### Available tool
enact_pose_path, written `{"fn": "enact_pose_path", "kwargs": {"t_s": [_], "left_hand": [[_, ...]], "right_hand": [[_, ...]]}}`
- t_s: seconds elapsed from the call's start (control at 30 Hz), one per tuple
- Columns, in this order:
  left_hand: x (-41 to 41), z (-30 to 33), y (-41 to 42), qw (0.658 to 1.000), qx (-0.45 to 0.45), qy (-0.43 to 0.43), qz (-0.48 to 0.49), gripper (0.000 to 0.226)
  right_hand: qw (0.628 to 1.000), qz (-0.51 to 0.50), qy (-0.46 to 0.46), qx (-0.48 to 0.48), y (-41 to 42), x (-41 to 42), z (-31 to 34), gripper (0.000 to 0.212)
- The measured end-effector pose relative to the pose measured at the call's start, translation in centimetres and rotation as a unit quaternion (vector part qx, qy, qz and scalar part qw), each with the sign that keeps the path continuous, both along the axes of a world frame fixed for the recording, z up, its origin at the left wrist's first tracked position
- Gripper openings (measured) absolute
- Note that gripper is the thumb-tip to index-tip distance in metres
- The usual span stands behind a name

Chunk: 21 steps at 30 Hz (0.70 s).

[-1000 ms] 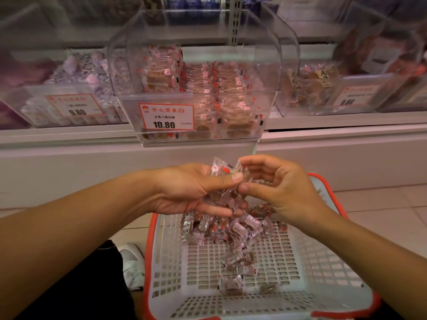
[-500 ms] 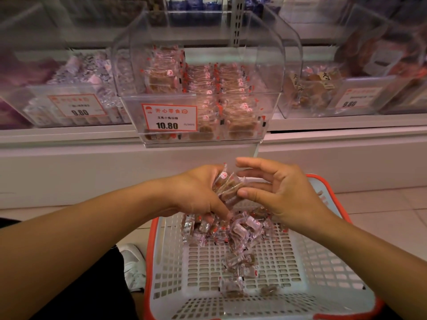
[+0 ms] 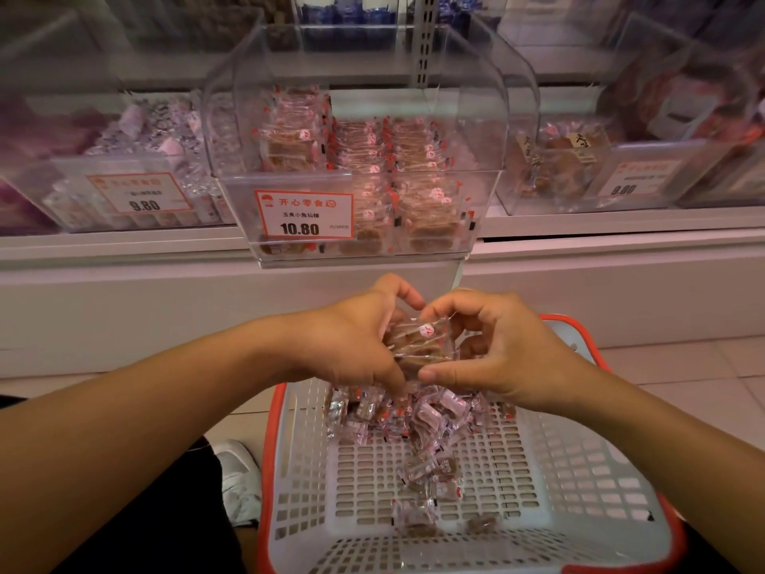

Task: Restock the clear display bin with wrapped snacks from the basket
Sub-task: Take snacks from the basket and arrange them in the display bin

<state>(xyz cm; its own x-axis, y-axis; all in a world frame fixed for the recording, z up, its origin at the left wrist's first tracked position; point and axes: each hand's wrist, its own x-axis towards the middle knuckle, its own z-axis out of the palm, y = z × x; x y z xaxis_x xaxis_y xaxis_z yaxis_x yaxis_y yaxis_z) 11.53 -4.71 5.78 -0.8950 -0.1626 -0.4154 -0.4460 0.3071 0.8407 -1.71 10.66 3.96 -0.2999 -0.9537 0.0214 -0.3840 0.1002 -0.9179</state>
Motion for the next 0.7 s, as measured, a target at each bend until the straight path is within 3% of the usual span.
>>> {"fn": "enact_pose_path", "kwargs": {"t_s": [0.2,0.3,0.33,0.4,0.43,0.5,0.6,0.7], "left_hand": [[0.7,3.8,-0.5,0.997,0.064,0.044,-0.001,0.059],[1.4,7.0,-2.7,0.984,0.005,0.159,0.081,0.043],[1.8,8.0,-4.0,0.961,-0.072,0.227,0.138,0.033],[2.8,9.4,-7.4,0.868,-0.282,0.317,0.258,0.022],[3.4,9.9,-9.1,0.818,-0.377,0.314,0.301,0.026],[4.4,10.2,-11.7,0.781,-0.465,0.241,0.341,0.029],[4.5,9.6,-13.6,0.814,-0.485,0.135,0.29,0.028],[4.2,9.1,-14.0,0.839,-0.469,0.128,0.245,0.027]], "right_hand": [[0.998,-0.014,0.042,-0.045,0.3,-0.2,1.6,0.028],[0.994,-0.044,-0.031,-0.096,0.3,-0.9,3.9,0.032],[0.99,-0.055,-0.052,-0.117,-0.1,-1.3,5.2,0.035],[0.983,-0.068,-0.048,-0.161,-1.9,-2.2,8.2,0.034],[0.982,-0.069,-0.026,-0.171,-3.4,-2.7,9.8,0.033],[0.986,-0.073,0.047,-0.142,-7.1,-3.3,12.3,0.032],[0.981,-0.042,0.19,-0.025,-13.8,-3.1,13.8,0.03],[0.957,0.014,0.281,0.067,-19.3,-2.0,12.8,0.03]]}}
